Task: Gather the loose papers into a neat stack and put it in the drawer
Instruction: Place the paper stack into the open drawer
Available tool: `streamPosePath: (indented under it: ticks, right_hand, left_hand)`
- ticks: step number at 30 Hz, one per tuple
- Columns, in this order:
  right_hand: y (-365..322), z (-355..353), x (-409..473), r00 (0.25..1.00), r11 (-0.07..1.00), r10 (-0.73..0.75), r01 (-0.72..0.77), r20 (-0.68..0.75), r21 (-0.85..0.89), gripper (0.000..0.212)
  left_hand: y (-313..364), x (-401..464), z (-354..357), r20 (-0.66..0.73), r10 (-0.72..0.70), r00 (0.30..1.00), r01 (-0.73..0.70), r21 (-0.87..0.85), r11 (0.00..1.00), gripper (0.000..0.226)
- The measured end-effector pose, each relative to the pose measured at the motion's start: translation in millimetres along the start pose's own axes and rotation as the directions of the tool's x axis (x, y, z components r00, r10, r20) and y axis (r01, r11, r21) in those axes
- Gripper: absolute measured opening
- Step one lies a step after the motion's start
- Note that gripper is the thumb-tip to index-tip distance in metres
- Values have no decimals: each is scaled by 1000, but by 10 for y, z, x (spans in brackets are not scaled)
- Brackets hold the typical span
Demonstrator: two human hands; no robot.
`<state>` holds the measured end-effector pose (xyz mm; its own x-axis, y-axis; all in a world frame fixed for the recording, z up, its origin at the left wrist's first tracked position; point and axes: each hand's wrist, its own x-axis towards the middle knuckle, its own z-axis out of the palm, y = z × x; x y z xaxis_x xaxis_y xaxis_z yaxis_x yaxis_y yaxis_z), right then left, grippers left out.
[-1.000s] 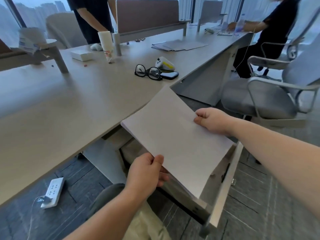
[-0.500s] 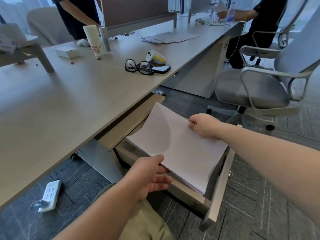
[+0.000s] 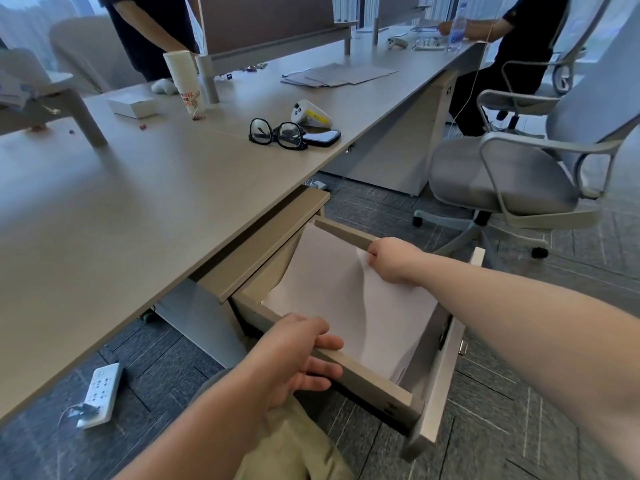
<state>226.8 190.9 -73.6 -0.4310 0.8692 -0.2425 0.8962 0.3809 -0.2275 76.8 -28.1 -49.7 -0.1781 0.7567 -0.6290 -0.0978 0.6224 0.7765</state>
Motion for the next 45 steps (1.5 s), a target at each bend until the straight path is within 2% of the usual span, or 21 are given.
streamPosePath:
  ticks: [3, 8, 17, 20, 22, 24, 26, 28, 29, 34, 36, 38, 41, 43, 45]
  right_hand:
    - [-61, 50, 30, 1000, 1000, -5, 5, 26, -17, 31]
    - [-166, 171, 36, 999, 998, 3, 0, 47, -55, 20]
    - [-238, 238, 36, 997, 996, 20, -13, 72, -90, 24]
    - [-262, 159, 12, 990, 995, 29, -16, 139, -94, 28]
    - [-251, 68, -28, 982, 994, 48, -29, 181, -107, 31]
    - [-206, -5, -59, 977, 992, 55, -30, 205, -122, 34]
    - [-152, -57, -73, 973, 990, 44, -13, 227, -139, 38]
    - [-134, -107, -113, 966, 988, 40, 1, 256, -156, 43]
    - [-131, -135, -152, 962, 987, 39, 5, 270, -160, 45]
    - [-100, -192, -283, 944, 979, 19, 49, 329, -199, 47]
    - [-75, -193, -301, 935, 977, 15, 61, 355, -203, 48]
    - [-76, -220, -336, 928, 980, 9, 65, 371, -186, 47]
    - [-132, -288, -460, 929, 987, -27, 83, 370, -137, 47]
    - [-126, -310, -496, 933, 990, -53, 95, 355, -104, 47]
    - [-108, -341, -523, 946, 991, -74, 105, 316, -80, 45]
  left_hand:
    - [-18, 18, -11, -2, 8, 1000, -8, 9, 1000, 21]
    - [-36, 32, -1, -11, 17, 1000, -16, 39, 999, 18]
    - [-63, 39, 2, -35, 49, 998, -47, 64, 997, 18]
    - [-58, 26, 14, -53, 86, 995, -78, 132, 988, 21]
    - [-87, 21, 15, -42, 162, 986, -147, 243, 959, 24]
    - [-145, 27, 14, 9, 283, 959, -253, 473, 844, 24]
    - [-212, 36, 27, 84, 381, 921, -321, 716, 619, 21]
    - [-263, 29, 64, 145, 429, 892, -339, 842, 419, 19]
    - [-271, 15, 93, 169, 434, 885, -341, 870, 357, 18]
    - [-226, -66, 221, 235, 467, 852, -352, 919, 179, 23]
    - [-142, -156, 308, 289, 488, 824, -409, 899, 159, 31]
    - [-61, -267, 432, 415, 483, 771, -529, 839, 124, 40]
    - [-52, -373, 603, 660, 422, 621, -702, 708, -73, 46]
    - [-126, -363, 666, 753, 354, 555, -738, 642, -208, 43]
    - [-202, -327, 681, 771, 339, 540, -736, 627, -255, 40]
